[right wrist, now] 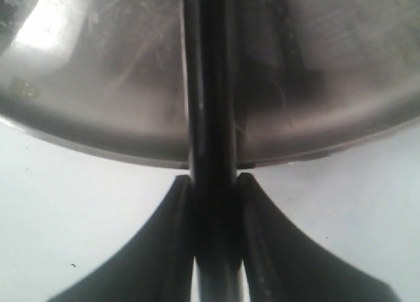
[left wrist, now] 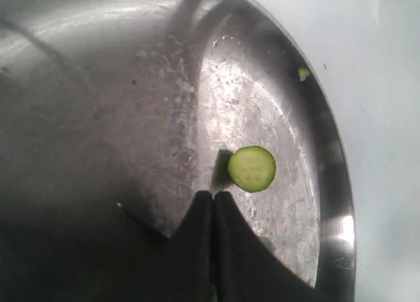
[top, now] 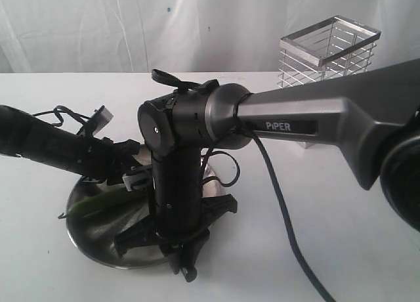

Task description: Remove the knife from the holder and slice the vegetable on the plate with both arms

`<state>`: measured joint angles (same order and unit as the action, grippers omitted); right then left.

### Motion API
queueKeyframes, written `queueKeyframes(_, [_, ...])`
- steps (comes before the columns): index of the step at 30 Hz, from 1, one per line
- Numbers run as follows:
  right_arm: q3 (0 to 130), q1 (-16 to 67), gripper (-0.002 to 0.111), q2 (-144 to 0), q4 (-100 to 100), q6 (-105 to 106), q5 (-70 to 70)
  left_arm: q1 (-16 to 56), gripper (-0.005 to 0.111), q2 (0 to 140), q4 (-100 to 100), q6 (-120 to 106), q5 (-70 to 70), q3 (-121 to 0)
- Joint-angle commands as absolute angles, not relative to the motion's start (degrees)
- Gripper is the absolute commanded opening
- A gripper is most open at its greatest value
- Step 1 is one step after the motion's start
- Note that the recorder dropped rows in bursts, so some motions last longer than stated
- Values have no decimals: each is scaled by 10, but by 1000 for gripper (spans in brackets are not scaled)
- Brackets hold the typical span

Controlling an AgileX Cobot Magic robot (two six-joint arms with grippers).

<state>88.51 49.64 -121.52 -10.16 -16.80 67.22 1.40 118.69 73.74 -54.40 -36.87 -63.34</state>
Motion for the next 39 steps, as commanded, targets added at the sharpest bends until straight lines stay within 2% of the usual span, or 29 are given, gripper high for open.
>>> queueKeyframes(1, [884,496,0,-1214,-88,-162,700,14,0,1207,693,-534,-338,-616])
queueKeyframes(12, [884,496,0,-1214,-97,-157,700,14,0,1202,809,-544,-488,-742])
queueKeyframes(17, [884,496,0,-1214,-99,-157,700,14,0,1182,793,-544,-508,-777])
queueKeyframes(29, [884,496,0,-1214,-153,-141,692,14,0,1171,558,-465,-497,-774])
queueKeyframes(39, [884,496,0,-1214,-145,-148,682,14,0,1171,546,-463,-425,-694])
